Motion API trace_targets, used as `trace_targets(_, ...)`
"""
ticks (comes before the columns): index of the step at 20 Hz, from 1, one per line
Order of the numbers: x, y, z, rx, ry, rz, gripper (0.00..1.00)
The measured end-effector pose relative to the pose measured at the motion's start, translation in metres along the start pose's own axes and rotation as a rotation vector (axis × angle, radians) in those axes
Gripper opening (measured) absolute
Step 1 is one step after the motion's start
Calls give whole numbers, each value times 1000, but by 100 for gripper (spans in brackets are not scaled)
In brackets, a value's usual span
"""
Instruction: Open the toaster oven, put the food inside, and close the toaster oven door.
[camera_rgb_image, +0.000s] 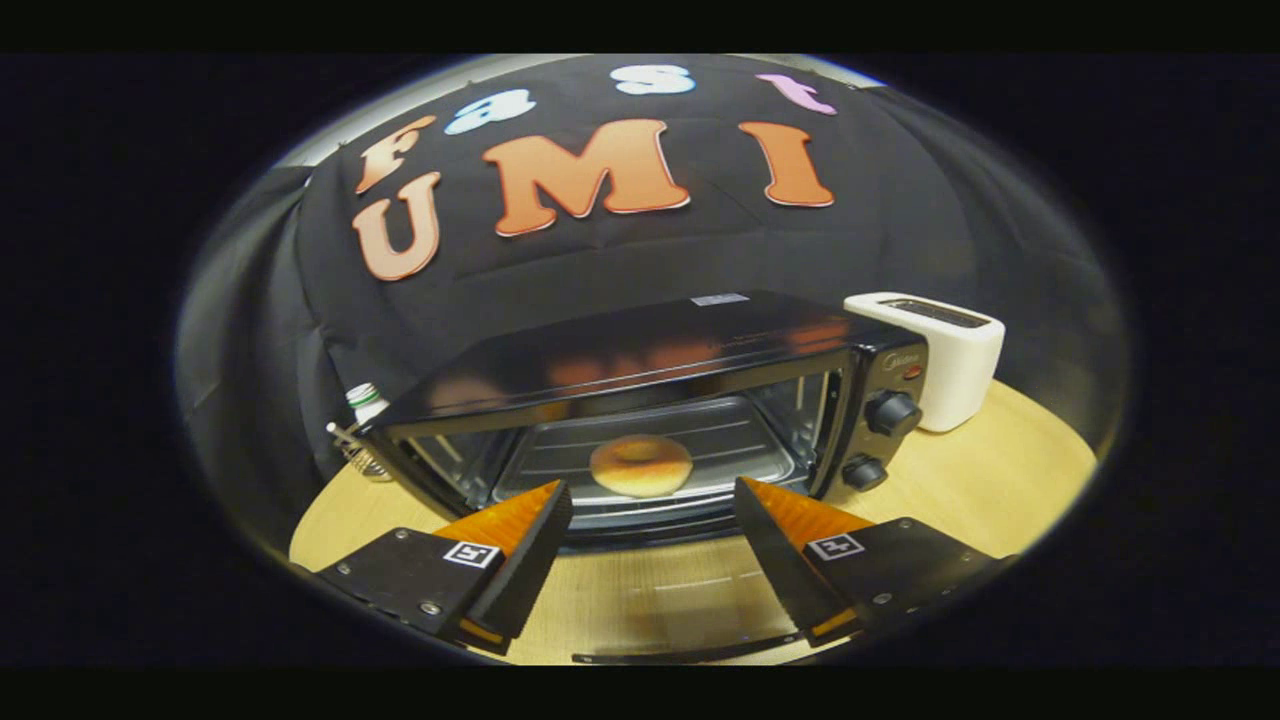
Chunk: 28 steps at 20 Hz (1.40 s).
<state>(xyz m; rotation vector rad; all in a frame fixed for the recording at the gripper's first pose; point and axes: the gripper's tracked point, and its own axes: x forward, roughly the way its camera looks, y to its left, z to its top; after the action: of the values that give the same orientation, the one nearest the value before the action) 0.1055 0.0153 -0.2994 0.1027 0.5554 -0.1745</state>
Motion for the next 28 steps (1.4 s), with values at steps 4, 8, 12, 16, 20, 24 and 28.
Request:
trace_targets(4, -44, 11, -21, -102, 45, 48, 98)
trace_targets(8, -77, 11, -44, -127, 70, 72, 98)
trace_targets(12, -94, 5, -80, -104, 141, 74, 98)
trace_targets(16, -106, -5, -105, -108, 179, 53, 97)
trace_targets(20, -109, -9, -135, -154, 247, 47, 98)
trace_targets(24, -96, -17, -159, -117, 338, 24, 98)
trace_targets(28, -82, -19, -169, -87, 407, 8, 98)
